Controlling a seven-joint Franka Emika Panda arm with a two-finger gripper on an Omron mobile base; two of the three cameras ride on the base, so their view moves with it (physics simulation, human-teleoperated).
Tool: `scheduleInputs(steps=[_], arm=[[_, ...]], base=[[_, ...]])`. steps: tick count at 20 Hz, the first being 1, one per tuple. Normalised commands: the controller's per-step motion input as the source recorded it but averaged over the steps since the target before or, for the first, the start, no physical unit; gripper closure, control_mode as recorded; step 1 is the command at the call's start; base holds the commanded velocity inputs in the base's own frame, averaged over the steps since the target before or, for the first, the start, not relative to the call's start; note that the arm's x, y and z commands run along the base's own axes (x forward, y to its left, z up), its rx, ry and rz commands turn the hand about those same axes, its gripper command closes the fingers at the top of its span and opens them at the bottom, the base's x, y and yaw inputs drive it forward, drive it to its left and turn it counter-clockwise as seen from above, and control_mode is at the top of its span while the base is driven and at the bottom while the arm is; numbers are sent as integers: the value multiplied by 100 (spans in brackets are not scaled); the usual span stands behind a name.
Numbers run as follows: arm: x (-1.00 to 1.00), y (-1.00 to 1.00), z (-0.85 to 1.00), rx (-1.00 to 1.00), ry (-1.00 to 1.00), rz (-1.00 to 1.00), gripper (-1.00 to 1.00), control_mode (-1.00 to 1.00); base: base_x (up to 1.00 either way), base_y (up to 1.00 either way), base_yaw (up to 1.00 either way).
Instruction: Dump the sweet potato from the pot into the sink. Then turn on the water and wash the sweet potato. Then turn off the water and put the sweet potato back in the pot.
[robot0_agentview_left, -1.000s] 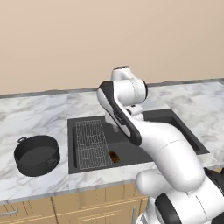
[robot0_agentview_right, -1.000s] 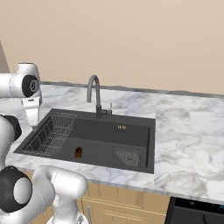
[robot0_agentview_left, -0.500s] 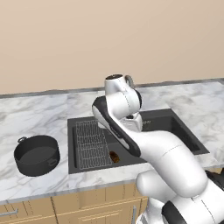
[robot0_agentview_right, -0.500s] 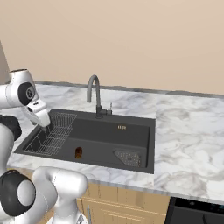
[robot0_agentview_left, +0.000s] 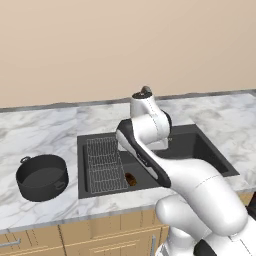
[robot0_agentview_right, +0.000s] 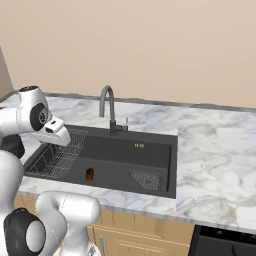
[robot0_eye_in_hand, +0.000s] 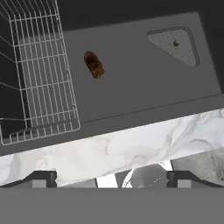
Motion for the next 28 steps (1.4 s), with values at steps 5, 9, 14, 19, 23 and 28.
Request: scheduleInputs(steps=[5,9,14,19,23,28], arm=[[27,-22,-15,6,0,28,-100,-100],[7,-6,-27,7,0,27,-100,-100],[15,-16,-27,7,0,25,-100,-100],[27,-28,-19,8,0,23,-100,-100],[24,-25,-14,8,0,22,-100,-100],[4,-11,-21,7,0,21,-100,-100]], base=[[0,0,0],[0,0,0],[0,0,0],[0,0,0],[0,0,0],[0,0,0]])
